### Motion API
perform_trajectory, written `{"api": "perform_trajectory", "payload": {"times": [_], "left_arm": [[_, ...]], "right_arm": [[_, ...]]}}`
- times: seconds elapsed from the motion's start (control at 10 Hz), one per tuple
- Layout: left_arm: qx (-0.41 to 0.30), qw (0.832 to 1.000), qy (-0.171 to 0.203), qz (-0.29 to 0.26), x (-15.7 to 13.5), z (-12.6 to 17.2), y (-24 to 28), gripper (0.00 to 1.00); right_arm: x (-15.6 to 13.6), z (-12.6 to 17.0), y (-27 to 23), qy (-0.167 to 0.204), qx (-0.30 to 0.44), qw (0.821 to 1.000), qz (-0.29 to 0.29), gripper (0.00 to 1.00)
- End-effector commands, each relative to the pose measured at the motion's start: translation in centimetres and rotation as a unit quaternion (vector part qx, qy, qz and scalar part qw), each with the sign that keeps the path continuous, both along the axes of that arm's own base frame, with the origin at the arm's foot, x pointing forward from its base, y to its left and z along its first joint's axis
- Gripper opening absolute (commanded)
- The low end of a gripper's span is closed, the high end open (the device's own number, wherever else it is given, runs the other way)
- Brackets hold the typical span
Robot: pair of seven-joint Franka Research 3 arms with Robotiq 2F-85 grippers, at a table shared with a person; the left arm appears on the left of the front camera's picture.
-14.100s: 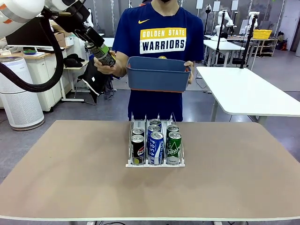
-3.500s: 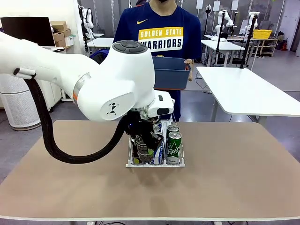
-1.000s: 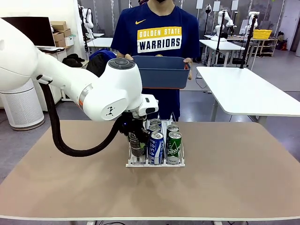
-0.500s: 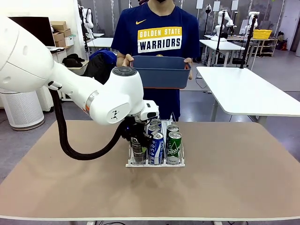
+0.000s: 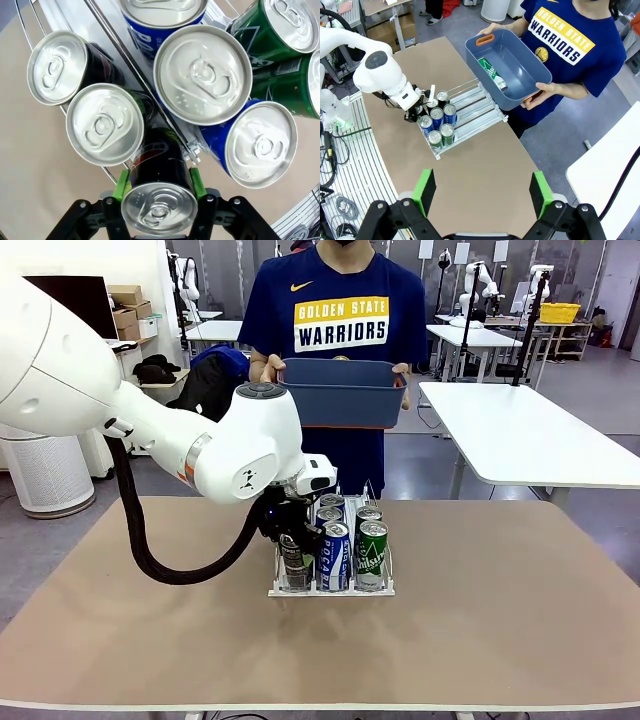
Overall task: Fill the beverage cans into the dispenser.
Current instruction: Place the picked Pepsi coke in the line of the Automatic Can Dispenser with the same cans, then pick up the Sprite handed by the human.
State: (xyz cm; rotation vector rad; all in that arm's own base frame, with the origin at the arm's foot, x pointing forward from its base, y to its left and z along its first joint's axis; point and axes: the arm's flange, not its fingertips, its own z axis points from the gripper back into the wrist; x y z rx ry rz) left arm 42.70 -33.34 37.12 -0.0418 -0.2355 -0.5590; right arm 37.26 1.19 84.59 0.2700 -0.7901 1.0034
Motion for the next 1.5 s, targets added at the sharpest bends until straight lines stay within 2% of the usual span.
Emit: {"api": "perform_trajectory", "payload": {"times": [0.0, 0.2, 0.3, 0.4, 0.5, 0.6, 0.8, 1.0, 1.1, 1.4], "left_arm": [[0.004, 1.000, -0.009, 0.008, -0.3, -0.1, -0.3, 0.58], [0.000, 1.000, 0.000, 0.001, 0.0, 0.0, -0.1, 0.61], [0.007, 1.000, -0.015, 0.008, -0.7, 0.9, -0.1, 0.76], [0.015, 1.000, -0.024, 0.014, -1.2, 1.9, -0.3, 0.80], [0.016, 1.000, -0.020, 0.016, -2.0, 2.8, -0.1, 0.95], [0.019, 0.999, -0.018, 0.018, -2.7, 3.5, -0.2, 0.98], [0.021, 0.999, -0.024, 0.022, -3.8, 4.4, -0.4, 1.00], [0.024, 0.998, -0.061, 0.010, -5.0, 6.0, -1.3, 1.00], [0.016, 0.999, -0.026, 0.011, -3.6, 5.2, -0.6, 1.00], [0.016, 0.999, -0.026, 0.011, -3.6, 5.2, -0.6, 1.00]], "right_arm": [[0.0, 0.0, 0.0, 0.000, 0.002, 1.000, 0.000, 1.00], [0.0, 0.0, 0.0, 0.000, 0.002, 1.000, 0.000, 1.00], [0.0, 0.0, 0.0, 0.000, 0.002, 1.000, 0.000, 1.00], [0.0, 0.0, 0.0, 0.000, 0.002, 1.000, 0.000, 1.00], [0.0, 0.0, 0.0, 0.000, 0.002, 1.000, 0.000, 1.00], [0.0, 0.0, 0.0, 0.000, 0.002, 1.000, 0.000, 1.00], [0.0, 0.0, 0.0, 0.000, 0.002, 1.000, 0.000, 1.00], [0.0, 0.0, 0.0, 0.000, 0.002, 1.000, 0.000, 1.00], [0.0, 0.0, 0.0, 0.000, 0.002, 1.000, 0.000, 1.00], [0.0, 0.0, 0.0, 0.000, 0.002, 1.000, 0.000, 1.00]]}}
